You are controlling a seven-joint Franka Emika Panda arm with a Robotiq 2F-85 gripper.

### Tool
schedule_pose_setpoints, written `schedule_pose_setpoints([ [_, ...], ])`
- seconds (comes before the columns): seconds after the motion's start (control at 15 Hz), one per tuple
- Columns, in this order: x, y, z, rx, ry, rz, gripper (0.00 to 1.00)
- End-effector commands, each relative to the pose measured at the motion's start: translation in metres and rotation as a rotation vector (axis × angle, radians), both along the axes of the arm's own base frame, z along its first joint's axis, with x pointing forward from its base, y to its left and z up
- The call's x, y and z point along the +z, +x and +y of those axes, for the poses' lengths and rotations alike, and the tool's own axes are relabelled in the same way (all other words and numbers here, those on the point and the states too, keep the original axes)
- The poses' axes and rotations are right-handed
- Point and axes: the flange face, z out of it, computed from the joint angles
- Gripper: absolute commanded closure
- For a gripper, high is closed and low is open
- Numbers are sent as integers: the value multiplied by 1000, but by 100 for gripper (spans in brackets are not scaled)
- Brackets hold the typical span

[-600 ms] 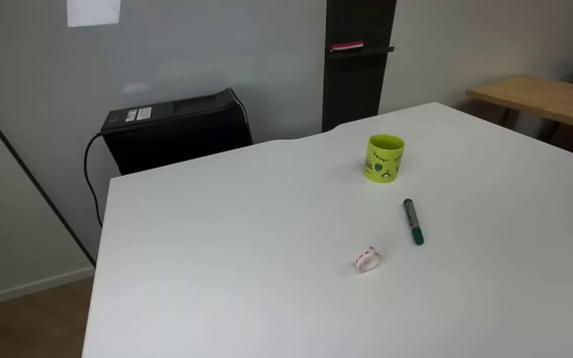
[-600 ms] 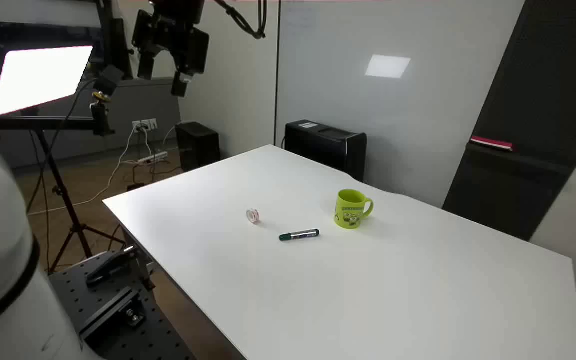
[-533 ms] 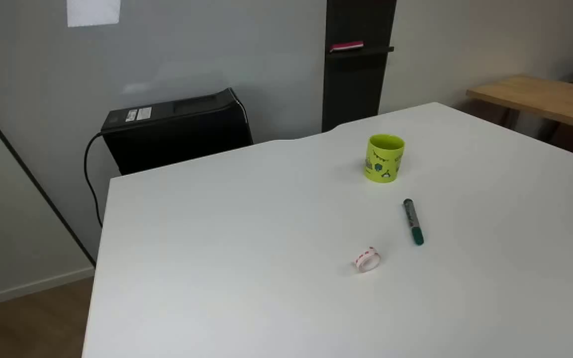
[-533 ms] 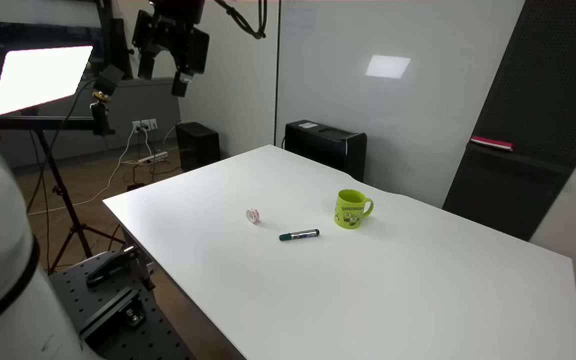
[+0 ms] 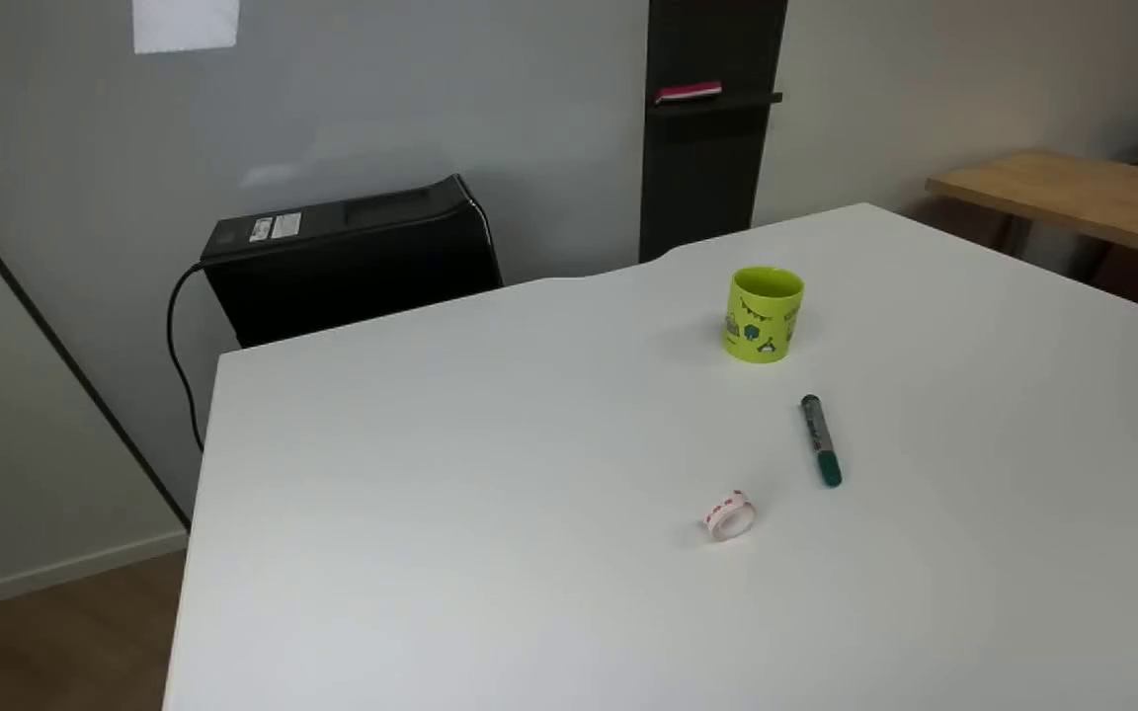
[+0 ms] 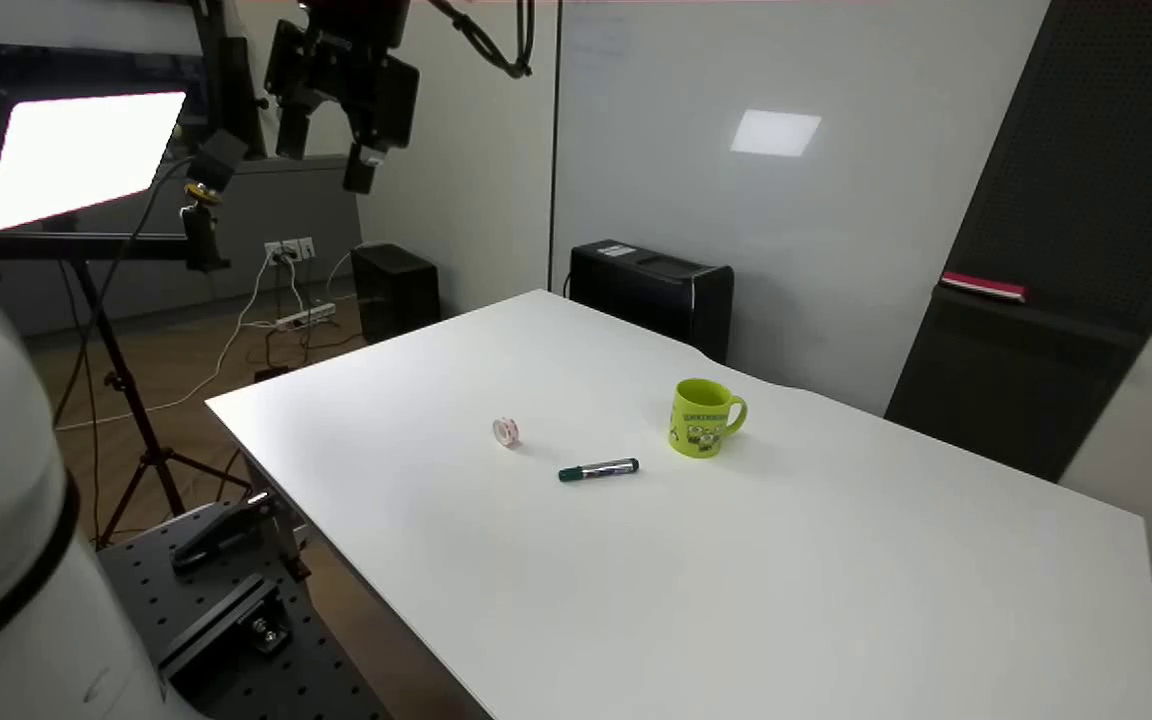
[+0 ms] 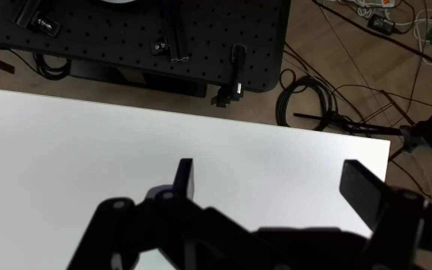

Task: Pick up the marker and put it in the cup

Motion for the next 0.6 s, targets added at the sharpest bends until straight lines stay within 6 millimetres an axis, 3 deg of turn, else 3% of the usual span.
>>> schedule_pose_setpoints([
  [0.0,0,0,0,0,0,1,0],
  [0.27,0,0,0,0,0,0,0],
  [0.53,-13,12,-12,-140,-20,13,0],
])
